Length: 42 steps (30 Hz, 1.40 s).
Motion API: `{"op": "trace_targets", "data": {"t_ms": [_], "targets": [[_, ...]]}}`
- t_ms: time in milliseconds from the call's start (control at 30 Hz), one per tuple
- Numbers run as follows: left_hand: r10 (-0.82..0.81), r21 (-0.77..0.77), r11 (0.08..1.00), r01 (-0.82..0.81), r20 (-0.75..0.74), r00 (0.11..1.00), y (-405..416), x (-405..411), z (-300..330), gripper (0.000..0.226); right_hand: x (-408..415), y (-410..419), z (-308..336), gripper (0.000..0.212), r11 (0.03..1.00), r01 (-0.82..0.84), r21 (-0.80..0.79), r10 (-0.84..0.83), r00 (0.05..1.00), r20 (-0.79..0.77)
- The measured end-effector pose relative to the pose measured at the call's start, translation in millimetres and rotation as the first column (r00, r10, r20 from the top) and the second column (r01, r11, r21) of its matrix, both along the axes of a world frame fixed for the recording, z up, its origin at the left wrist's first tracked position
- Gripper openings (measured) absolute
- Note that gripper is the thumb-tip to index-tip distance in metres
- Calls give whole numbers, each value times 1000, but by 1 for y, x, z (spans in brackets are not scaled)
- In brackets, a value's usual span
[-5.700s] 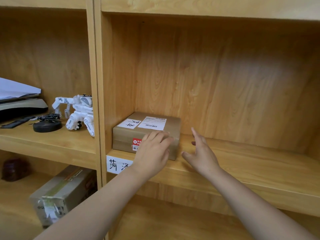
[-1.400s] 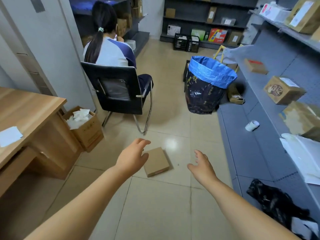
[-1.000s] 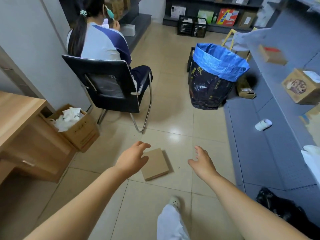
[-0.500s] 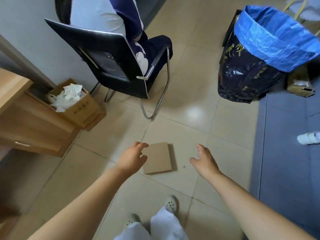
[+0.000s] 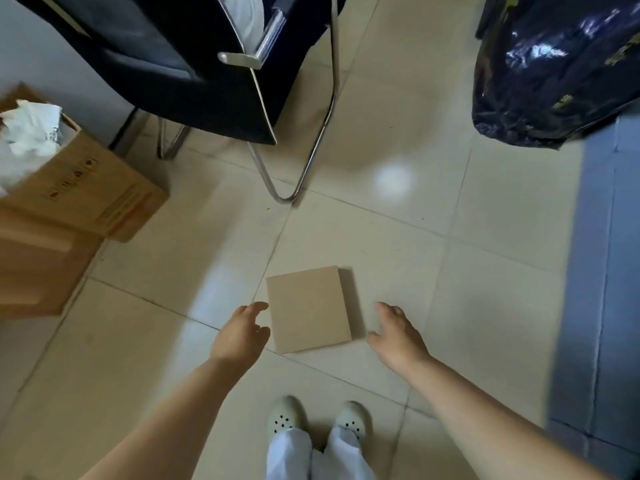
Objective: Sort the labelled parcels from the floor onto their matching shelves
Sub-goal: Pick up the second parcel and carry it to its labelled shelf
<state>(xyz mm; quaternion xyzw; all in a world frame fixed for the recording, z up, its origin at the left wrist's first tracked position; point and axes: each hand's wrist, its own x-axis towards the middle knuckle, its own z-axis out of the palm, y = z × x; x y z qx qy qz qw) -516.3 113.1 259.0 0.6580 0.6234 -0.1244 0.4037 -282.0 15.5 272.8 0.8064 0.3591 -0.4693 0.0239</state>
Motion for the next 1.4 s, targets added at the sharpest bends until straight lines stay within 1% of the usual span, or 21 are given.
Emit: {"op": "trace_targets", "data": {"t_ms": [133, 233, 333, 433, 533, 600, 700, 767, 833, 867, 967, 1000, 1133, 1200, 1267, 1300, 1367, 1400], "targets": [[44, -52, 998, -46, -38, 998, 10, -3, -89, 47, -2, 15, -90, 61, 998, 20, -59, -20, 1000, -8], [86, -95, 991, -89, -41, 995, 14, -5, -150, 48, -8, 24, -151, 61, 996, -10, -86, 8, 1000, -19], [121, -113, 986, -125, -38, 992, 19, -9, -205, 49, -15, 33, -204, 63, 996, -4, -86, 3, 1000, -19], [189, -141, 971, -194, -47, 981, 25, -11, -253, 54, -20, 42, -253, 64, 996, 10, -93, -10, 1000, -1], [224, -188, 954, -232, -61, 973, 27, -10, -289, 64, -23, 48, -296, 59, 995, 17, -103, -17, 1000, -3], [266, -214, 938, -274, -64, 962, 28, -8, -308, 66, -24, 51, -319, 54, 994, 42, -100, -42, 999, 2], [396, -292, 874, -387, -29, 918, 28, -7, -329, 53, -22, 54, -343, 55, 988, 108, -107, -109, 994, -5], [489, -374, 810, -451, 9, 872, 28, -7, -334, 47, -22, 56, -351, 57, 972, 200, -126, -209, 976, -66], [572, -442, 748, -495, 50, 819, 28, -4, -337, 47, -22, 59, -355, 51, 932, 333, -140, -352, 926, -138], [594, -464, 730, -502, 69, 801, 27, -1, -335, 47, -22, 58, -359, 50, 912, 387, -139, -406, 900, -156], [629, -498, 706, -503, 115, 769, 28, 8, -323, 57, -17, 53, -360, 64, 866, 486, -121, -501, 848, -175], [634, -497, 706, -505, 124, 764, 28, 12, -315, 56, -15, 52, -351, 63, 851, 513, -111, -525, 832, -178], [630, -469, 731, -495, 185, 754, 34, 28, -265, 55, -4, 52, -287, 35, 781, 619, -82, -621, 758, -198], [622, -452, 748, -486, 221, 752, 38, 36, -233, 53, 2, 53, -255, 33, 767, 639, -60, -636, 745, -204], [617, -443, 756, -482, 236, 751, 41, 44, -196, 45, 6, 54, -221, 39, 769, 639, -19, -631, 755, -179], [612, -434, 761, -481, 236, 755, 43, 47, -177, 48, 7, 54, -204, 47, 772, 635, -4, -627, 761, -164], [610, -432, 766, -476, 253, 751, 45, 54, -134, 66, 10, 54, -166, 66, 774, 632, 27, -620, 767, -167], [612, -430, 766, -477, 264, 745, 46, 57, -112, 70, 12, 54, -144, 71, 770, 636, 43, -621, 764, -176]]}}
